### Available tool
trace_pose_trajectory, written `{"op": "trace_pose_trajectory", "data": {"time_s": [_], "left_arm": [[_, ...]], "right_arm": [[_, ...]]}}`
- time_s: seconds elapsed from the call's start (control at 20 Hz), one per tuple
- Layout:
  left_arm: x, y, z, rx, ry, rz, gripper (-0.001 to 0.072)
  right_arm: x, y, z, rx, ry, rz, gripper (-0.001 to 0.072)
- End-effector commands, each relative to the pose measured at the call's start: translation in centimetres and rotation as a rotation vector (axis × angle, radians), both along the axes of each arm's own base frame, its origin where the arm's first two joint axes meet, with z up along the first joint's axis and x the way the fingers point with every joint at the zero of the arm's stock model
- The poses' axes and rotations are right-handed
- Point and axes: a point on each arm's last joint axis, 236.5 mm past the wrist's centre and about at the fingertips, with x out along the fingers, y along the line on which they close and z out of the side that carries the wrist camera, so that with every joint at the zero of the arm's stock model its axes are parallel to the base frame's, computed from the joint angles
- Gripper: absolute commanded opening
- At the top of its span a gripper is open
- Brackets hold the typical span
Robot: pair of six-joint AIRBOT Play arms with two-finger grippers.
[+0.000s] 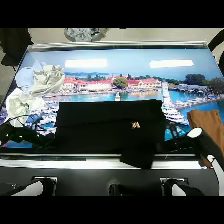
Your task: Fold the shirts.
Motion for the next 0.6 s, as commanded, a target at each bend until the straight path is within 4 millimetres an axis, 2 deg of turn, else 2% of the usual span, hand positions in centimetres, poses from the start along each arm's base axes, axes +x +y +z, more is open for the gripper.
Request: {"op": "trace_pose_trajectory", "data": {"time_s": [0.0,0.1,0.25,0.4,0.55], "left_arm": [[2.0,-0.7,3.8,-0.018,-0.132,0.007,0.0031],[4.1,-1.0,6.8,-0.03,-0.235,0.022,0.0031],[8.3,-0.5,10.0,-0.019,-0.351,0.042,0.003],[13.5,-0.5,10.6,-0.016,-0.383,0.023,0.003],[18.8,-1.8,8.9,-0.04,-0.353,-0.002,0.0031]], "right_arm": [[2.5,1.4,6.0,0.072,-0.129,0.081,0.0037],[4.9,1.2,9.6,0.071,-0.199,0.074,0.0036],[10.5,-0.6,13.3,0.014,-0.349,-0.003,0.0035],[16.1,-1.8,13.4,0.014,-0.4,-0.06,0.0035],[21.7,-1.6,11.4,0.031,-0.41,-0.097,0.0035]]}}
